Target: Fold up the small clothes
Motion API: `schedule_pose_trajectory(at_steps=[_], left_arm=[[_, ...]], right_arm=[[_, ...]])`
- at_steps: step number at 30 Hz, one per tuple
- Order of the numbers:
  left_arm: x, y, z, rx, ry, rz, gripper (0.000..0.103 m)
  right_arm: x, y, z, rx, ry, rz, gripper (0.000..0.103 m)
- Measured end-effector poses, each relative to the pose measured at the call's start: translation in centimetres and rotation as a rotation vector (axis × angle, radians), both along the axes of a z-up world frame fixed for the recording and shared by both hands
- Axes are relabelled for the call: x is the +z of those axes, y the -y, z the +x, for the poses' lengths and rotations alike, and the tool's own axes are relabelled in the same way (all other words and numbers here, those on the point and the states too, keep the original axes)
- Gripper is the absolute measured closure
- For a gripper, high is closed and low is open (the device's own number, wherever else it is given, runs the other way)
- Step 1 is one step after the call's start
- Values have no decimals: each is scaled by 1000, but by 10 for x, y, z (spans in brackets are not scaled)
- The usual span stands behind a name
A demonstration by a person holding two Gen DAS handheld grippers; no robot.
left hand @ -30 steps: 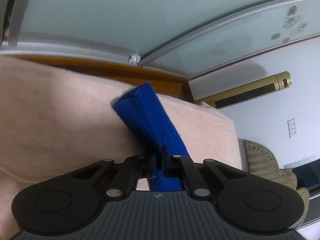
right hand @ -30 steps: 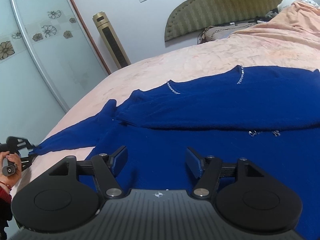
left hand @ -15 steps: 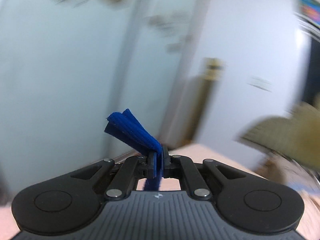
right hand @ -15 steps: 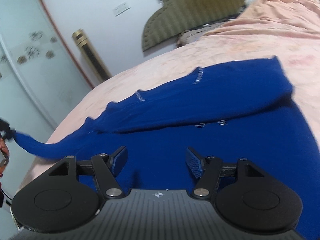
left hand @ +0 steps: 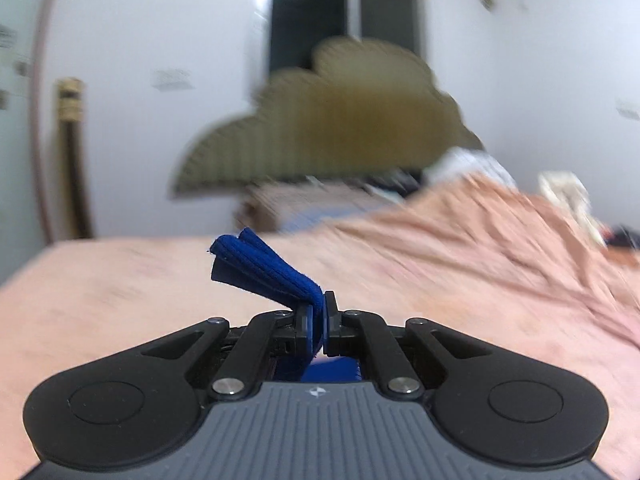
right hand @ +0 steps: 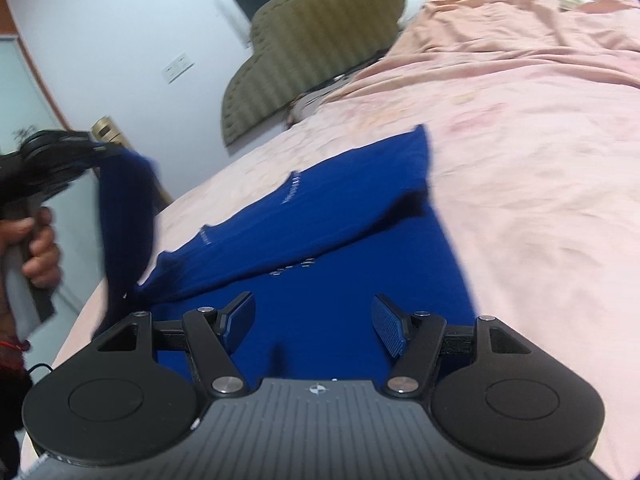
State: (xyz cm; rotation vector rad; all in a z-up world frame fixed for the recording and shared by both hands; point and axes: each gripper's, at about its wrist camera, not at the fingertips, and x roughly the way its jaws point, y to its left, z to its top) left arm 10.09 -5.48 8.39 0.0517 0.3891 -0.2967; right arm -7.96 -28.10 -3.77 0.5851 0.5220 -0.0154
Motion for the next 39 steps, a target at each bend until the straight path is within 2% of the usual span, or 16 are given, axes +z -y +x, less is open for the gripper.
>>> schedule_pose_trajectory(at_steps=[4,10,21,23,24,26,28,29,31,33,34,36,39], left_arm=[[-30,48,-6,-85,-99,21,99],[-68,89,-10,-155,-197,34,99],[-84,106,-12,-252,-267,28,98],[-87,111,-10,-285,-311,32,94],[-88,113,-8,-301,-342,28,90],[-88,114,-5,-331,-395,4,71],[-82,111,-6,-356,-398,-40,23],[-76,108,-10,-368,-374,-71,14],[-59,98,-17,-403,-313,-105,11],[-41,83,-20,-446,-272,-103,10],[-33,71,-21,-436,-251,-93,10],[-24,42,-20,-337,-221,-55,10],[-24,-6,-17,-119,-210,56,10]], right_arm=[[-4,13,-13,-41,-11,-3,34],[-12,31,-30,-97,-22,-6,34],[-14,36,-43,-134,-41,-36,34],[-14,35,-43,-136,-46,-41,34],[-13,34,-44,-137,-47,-45,34],[-12,33,-45,-141,-52,-52,34],[-10,33,-47,-146,-55,-64,33],[-9,33,-49,-149,-57,-74,33],[-7,34,-51,-162,-62,-97,33],[-4,39,-50,-182,-66,-110,33],[-2,42,-48,-191,-64,-111,33],[8,47,-41,-199,-38,-112,32],[26,46,-16,-153,16,-150,31]])
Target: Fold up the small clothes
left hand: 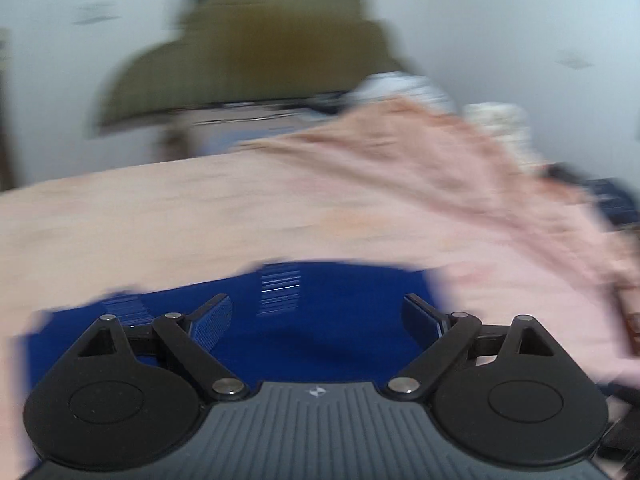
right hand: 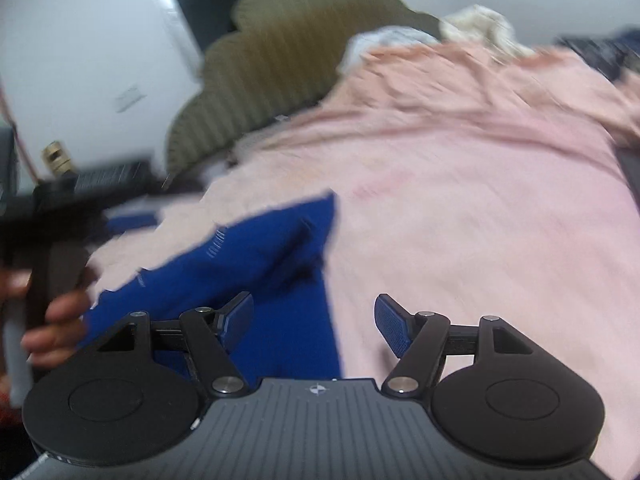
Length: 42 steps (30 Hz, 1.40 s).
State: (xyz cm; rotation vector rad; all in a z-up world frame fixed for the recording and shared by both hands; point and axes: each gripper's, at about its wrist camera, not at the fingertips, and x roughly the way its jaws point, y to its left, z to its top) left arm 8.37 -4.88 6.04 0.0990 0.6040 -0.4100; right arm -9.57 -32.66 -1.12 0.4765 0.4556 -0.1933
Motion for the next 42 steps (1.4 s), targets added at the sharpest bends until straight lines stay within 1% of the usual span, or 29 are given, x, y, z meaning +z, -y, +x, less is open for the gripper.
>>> schedule_pose_trajectory(at_steps=[3,5,8,9,10,11,12,13,14,15,16,18,19,21,22,26,27,29,30,31,32,33,34,35,36,37,38,39,42], left_arm=[[-12,-48,1,126,17,114,10],[-24,-80,1,186,-2,140,10],[-49,-117,3,253,-69,168,10],[-56,-128,2,280,-79,185,10],[-64,-140,-3,318,-67,210,10],[-67,-150,-10,367,-38,240,10],[-69,-162,-20,417,-2,262,10],[-71,-175,-30,456,24,267,10],[-72,-187,-37,483,25,257,10],[-73,-199,-44,496,2,229,10],[-73,-212,-50,485,-37,171,10],[-72,-227,-57,423,-114,58,11],[-73,-232,-61,382,-146,3,11],[-76,-238,-69,300,-179,-85,11],[-78,-239,-70,265,-196,-113,11],[-92,-231,-64,168,-312,-226,11],[-94,-229,-66,147,-327,-245,11],[-94,-224,-72,89,-324,-246,12],[-95,-223,-79,45,-332,-258,31],[-96,-222,-84,5,-347,-264,63],[-99,-220,-86,-16,-367,-253,74],[-101,-218,-89,-16,-374,-231,85],[-100,-217,-93,-7,-357,-211,95],[-98,-215,-94,-11,-356,-203,96],[-96,-213,-94,-8,-354,-210,97],[-92,-212,-95,-10,-340,-221,97],[-87,-210,-98,-16,-316,-226,97],[-80,-210,-101,-15,-278,-223,97],[-62,-210,-97,15,-182,-222,98]], right_arm=[[9,-11,41,90,11,-74,30],[9,-19,72,153,26,-92,30],[5,-26,116,241,21,-67,29],[0,-26,130,258,0,-65,25],[-5,-28,139,261,-31,-68,22],[-13,-27,150,245,-96,-79,22],[-19,-27,155,212,-162,-101,25],[-23,-28,155,174,-202,-132,32],[-21,-30,143,147,-186,-159,31],[-16,-31,132,132,-164,-159,26],[-12,-31,119,115,-139,-155,21],[-5,-30,89,90,-81,-159,15],[-3,-28,76,84,-70,-161,13],[-4,-19,56,78,-75,-157,13],[-4,-15,49,79,-84,-141,13],[-22,11,24,76,-143,18,14],[-25,14,19,85,-146,44,15],[-28,14,6,130,-136,89,14],[-30,9,-3,165,-127,104,16],[-30,8,-10,206,-121,125,18],[-32,8,-18,241,-124,145,20],[-33,5,-24,267,-128,150,24],[-34,1,-29,283,-129,146,37],[-34,-2,-34,291,-130,131,42],[-34,-4,-35,291,-138,115,59],[-33,-6,-35,290,-154,99,87],[-33,-7,-33,284,-176,87,95],[-31,-8,-30,285,-179,81,95],[-19,-20,-23,293,-164,-15,95]])
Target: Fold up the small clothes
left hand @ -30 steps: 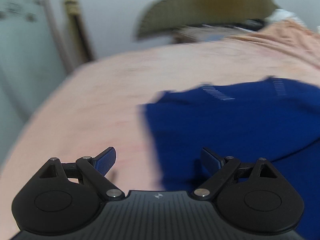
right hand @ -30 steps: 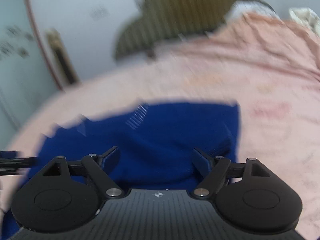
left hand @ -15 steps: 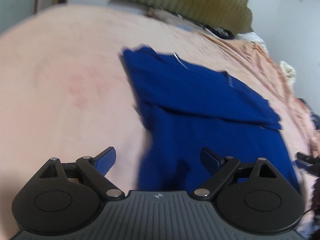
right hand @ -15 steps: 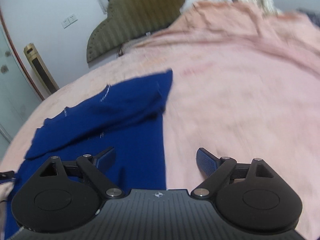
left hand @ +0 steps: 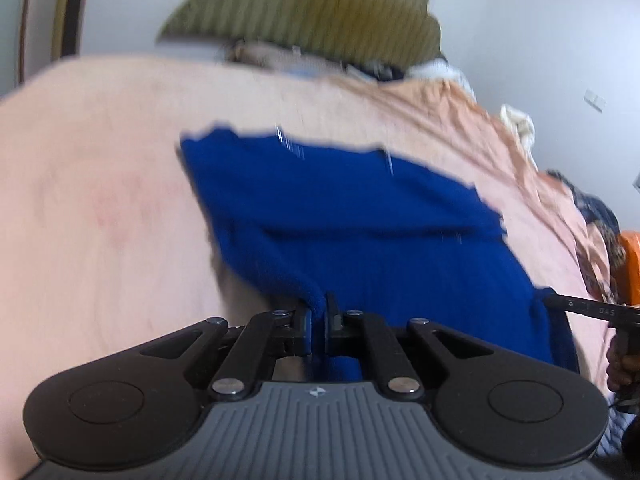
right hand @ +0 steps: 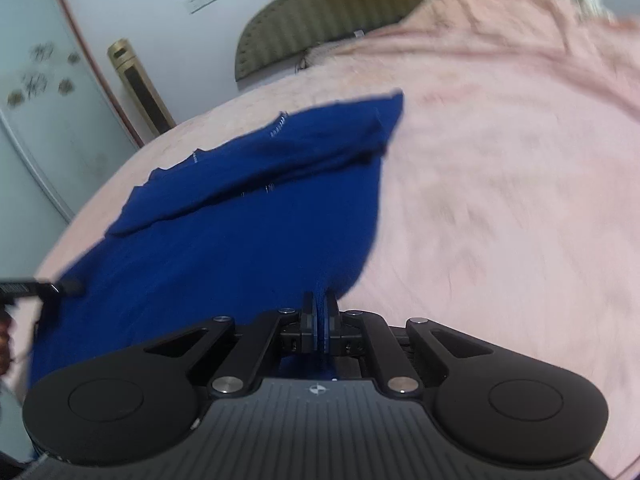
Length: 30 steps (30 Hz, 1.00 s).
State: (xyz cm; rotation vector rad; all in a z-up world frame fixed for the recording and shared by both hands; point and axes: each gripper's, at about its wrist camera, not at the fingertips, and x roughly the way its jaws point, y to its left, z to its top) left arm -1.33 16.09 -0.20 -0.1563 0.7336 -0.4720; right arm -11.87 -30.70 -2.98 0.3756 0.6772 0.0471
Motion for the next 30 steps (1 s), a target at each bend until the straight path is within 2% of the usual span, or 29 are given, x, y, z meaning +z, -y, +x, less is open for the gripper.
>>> schedule_pose_trajectory(at_steps=[2,6,9,11,13,14,15,16,18,19,21,28,30], left_arm=[[4,1,15,44,20,8,98],[0,8,46,154,50,78,98],[-12,15,67,187,40,114,97],[-16,13,69,195,3,130,96],[-16,8,62,206,-19,139,92],[-15,5,56,205,-16,145,89],[-13,5,50,209,-14,159,76],[-12,3,43,225,-18,175,52],[-8,-3,25,272,-2,172,20],[-7,-6,13,293,16,159,19],[-7,-10,-3,274,1,146,19],[-17,-18,-38,179,-157,3,20],[-21,-19,-46,139,-205,-55,20]], right_arm=[[12,0,9,-19,46,-31,96],[29,1,41,-73,106,-122,96],[27,1,66,-120,111,-245,96],[18,6,83,-151,105,-272,95],[7,15,92,-188,61,-234,82],[4,20,91,-211,36,-198,81],[3,25,84,-228,41,-153,79],[3,26,76,-232,49,-117,74],[4,28,55,-234,61,-52,66],[5,28,45,-237,66,-32,65],[5,26,26,-234,66,1,64],[-9,27,-25,-253,48,178,64],[-13,22,-33,-246,35,197,66]])
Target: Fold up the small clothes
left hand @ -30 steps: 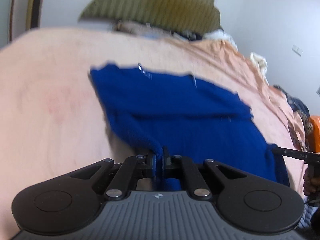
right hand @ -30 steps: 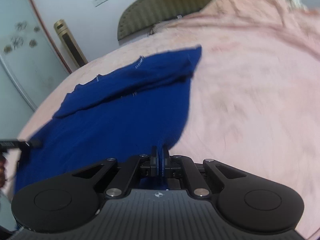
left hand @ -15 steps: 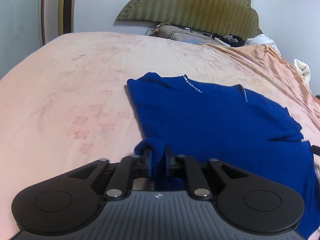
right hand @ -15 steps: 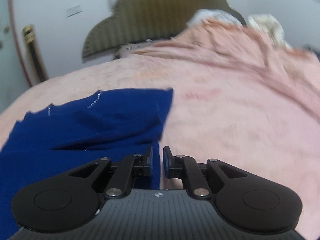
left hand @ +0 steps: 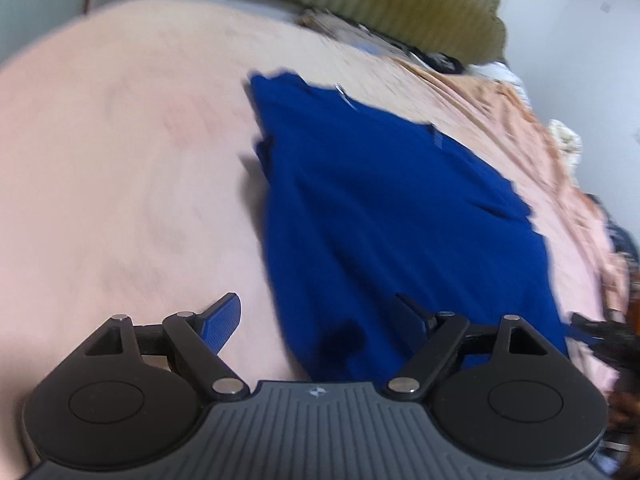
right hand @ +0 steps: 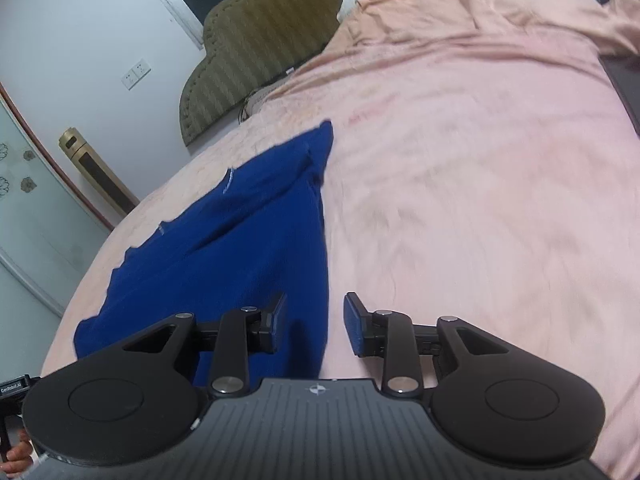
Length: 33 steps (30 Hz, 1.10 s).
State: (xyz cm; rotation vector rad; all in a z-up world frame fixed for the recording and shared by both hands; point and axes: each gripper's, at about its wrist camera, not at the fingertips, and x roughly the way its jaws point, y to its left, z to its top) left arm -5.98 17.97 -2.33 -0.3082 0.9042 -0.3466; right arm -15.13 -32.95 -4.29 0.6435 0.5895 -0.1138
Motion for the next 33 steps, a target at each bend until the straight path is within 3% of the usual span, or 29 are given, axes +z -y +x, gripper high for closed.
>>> schedule_pose_trajectory(at_steps=[3,5,9,15,18,19,21,22,27,33], left_arm=[[-10,-3,-13,-42,-64,-101,23],[-12,-3,-22,-51,-63,-125,24],[-18,-4,-33,-87,-95,-201,46],[-29,-7,-45,-5,-78,-277,60],[-34,-5,-47,10,-83,-294,74],[-35,-3,-47,4,-87,-289,82],[-36,2,-47,-11,-96,-274,97],[-37,4,-48,-9,-94,-261,97],[-11,3,-67,-18,37,-220,98],[23,-14,-86,-13,137,-232,98]], right_arm=[[-5,-9,-8,26,-11,-8,62],[-6,-13,-16,36,-6,-6,57],[-7,-17,-31,43,2,9,57],[-10,-24,-52,66,10,30,56],[-11,-34,-57,88,15,19,56],[-10,-38,-57,93,14,1,59],[-7,-46,-55,100,9,-44,76],[-7,-48,-53,103,0,-62,95],[-2,-51,-59,78,35,-68,95],[37,-49,-83,98,159,-102,95]])
